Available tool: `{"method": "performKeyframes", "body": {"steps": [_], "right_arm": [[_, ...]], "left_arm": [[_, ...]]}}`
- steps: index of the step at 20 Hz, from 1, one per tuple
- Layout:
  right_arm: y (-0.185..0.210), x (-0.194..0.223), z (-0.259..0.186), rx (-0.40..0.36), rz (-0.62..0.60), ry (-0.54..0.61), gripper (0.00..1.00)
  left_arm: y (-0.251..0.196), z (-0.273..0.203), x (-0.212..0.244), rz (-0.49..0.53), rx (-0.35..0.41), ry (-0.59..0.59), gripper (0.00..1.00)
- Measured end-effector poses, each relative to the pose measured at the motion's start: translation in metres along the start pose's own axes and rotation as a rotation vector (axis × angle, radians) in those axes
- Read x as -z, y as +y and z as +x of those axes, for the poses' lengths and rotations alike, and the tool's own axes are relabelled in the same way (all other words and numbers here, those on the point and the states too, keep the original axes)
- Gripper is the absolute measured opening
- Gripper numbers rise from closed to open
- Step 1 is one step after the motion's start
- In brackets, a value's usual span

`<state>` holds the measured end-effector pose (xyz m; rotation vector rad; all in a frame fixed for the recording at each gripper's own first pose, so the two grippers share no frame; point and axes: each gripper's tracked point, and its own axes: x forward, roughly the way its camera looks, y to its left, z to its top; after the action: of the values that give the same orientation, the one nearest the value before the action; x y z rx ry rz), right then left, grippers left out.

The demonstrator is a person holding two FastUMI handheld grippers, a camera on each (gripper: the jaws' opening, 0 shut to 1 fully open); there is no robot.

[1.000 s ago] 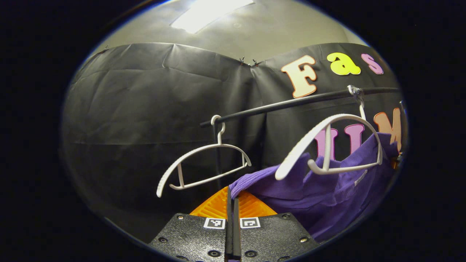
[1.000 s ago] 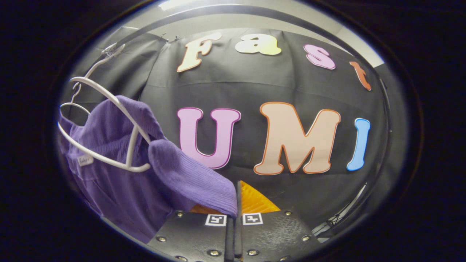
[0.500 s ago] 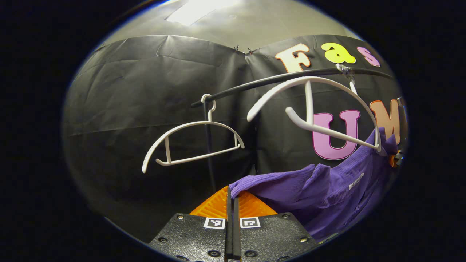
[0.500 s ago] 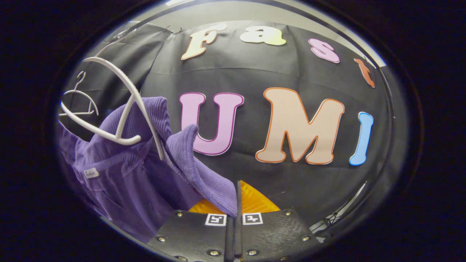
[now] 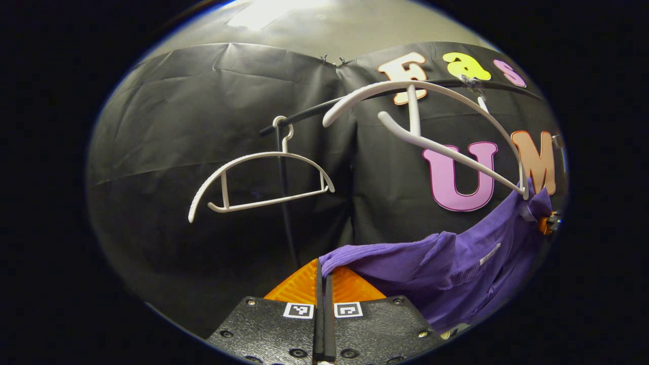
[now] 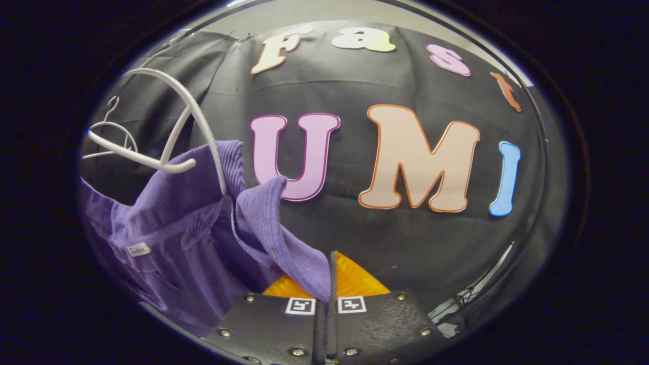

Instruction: Grasp the clothes on the hanger with both hands and then place them into the laundry hamper below.

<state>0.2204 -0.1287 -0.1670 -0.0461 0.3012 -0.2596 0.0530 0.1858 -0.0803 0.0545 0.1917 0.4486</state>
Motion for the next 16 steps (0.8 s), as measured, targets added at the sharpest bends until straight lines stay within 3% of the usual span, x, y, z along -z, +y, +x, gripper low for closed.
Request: {"method": "performKeyframes", "body": {"steps": [6,16], "right_arm": [[0.006,0.019,-0.005,-0.017,-0.005,0.034,0.02],[0.06,0.077,-0.036,-0.145,-0.024,0.141,0.02]], "left_arm": [[-0.012,0.002,0.008,0.006,0.026,0.014,0.0],[-0.059,-0.003,0.049,0.032,0.139,0.101,0.0]]}}
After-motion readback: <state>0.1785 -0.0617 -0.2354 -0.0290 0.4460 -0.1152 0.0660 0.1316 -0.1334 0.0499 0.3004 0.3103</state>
